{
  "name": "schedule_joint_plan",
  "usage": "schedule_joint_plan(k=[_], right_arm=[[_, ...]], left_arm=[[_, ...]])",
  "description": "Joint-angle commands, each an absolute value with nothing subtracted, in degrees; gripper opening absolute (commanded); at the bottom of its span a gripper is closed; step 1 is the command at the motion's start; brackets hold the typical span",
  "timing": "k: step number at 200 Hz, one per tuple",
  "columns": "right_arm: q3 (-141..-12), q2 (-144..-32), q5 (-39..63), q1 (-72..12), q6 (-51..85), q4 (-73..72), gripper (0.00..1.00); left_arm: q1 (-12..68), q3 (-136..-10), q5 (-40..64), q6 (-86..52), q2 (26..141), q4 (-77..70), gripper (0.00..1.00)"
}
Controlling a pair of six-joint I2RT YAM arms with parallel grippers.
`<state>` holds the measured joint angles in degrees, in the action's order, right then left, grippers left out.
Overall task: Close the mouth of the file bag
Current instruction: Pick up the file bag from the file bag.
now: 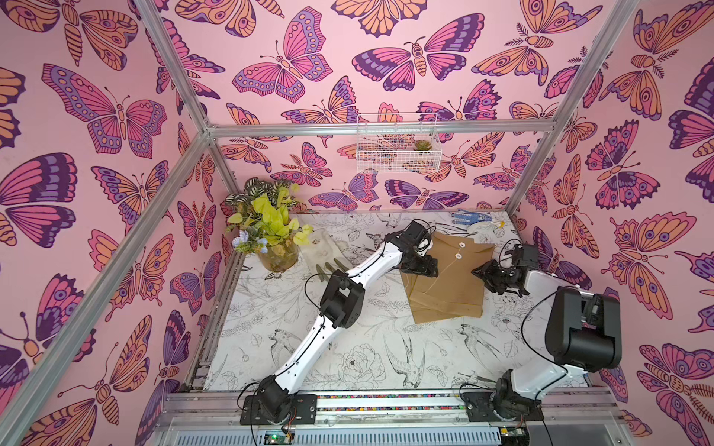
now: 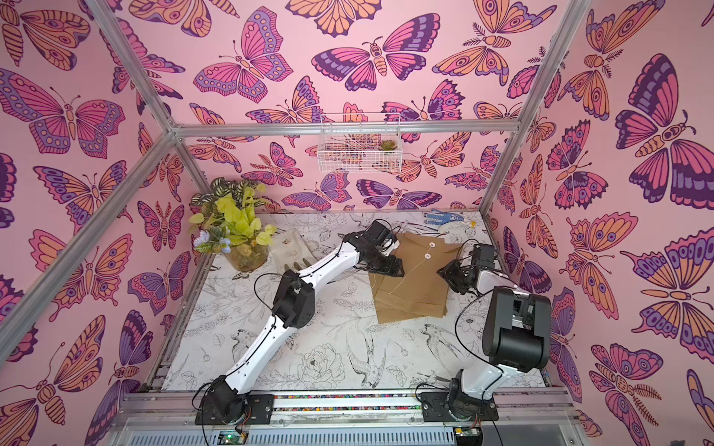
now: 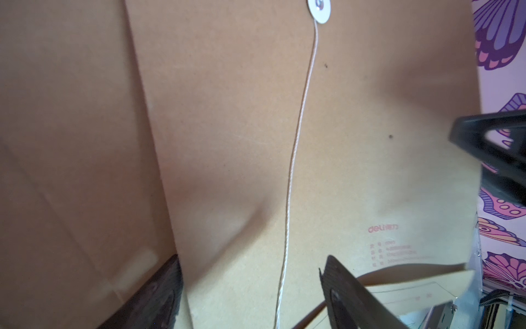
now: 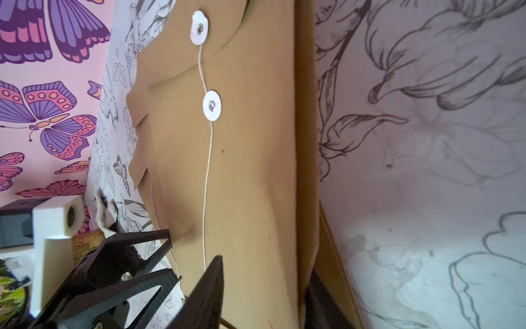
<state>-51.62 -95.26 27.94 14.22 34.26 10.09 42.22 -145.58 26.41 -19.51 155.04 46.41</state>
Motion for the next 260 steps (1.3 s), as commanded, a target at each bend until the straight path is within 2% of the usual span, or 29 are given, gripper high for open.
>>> schedule_joint_plan(k=[1,16,32,75,120,186,200,208,236,260], right_arm=[[-50.57,-97.26,29.46,13.2,33.53,8.82,0.39],[-50.23,-97.97,29.97,13.23,34.43,6.98,0.32],[-50.75,-97.72,29.99,13.16,34.9,7.61,0.2],[-49.19,-87.59,28.97,13.18,35.33,7.99,0.0],[-48.09,-75.72,31.94,12.22,38.92,5.56,0.0],[-53.4,-66.78,32.46,1.87,36.03,8.73,0.0],[-54.05,-66.09,33.31,0.1,35.37,8.88,0.0],[-54.06,-65.88,33.56,-1.3,35.26,8.26,0.0],[-54.05,-66.34,34.31,-8.57,32.25,4.95,0.0],[-54.08,-66.65,37.94,-12.27,31.48,0.54,0.0]], left_arm=[[43.07,-142.9,29.15,-18.57,156.54,49.28,0.78],[43.07,-143.0,29.4,-18.67,156.41,49.31,0.77],[43.02,-143.0,29.87,-18.73,155.42,49.33,0.77],[41.61,-142.17,28.83,-20.97,149.35,50.05,0.8],[39.48,-132.43,23.85,-21.3,134.79,50.5,0.82],[35.18,-112.56,14.96,-21.03,110.21,48.46,0.88],[33.11,-107.34,13.77,-20.71,104.03,46.7,0.95],[31.49,-103.92,13.87,-20.49,100.46,45.65,1.0],[23.62,-94.29,17.55,-19.52,89.48,42.2,1.0],[16.36,-86.18,27.25,-19.66,82.94,34.24,0.93]])
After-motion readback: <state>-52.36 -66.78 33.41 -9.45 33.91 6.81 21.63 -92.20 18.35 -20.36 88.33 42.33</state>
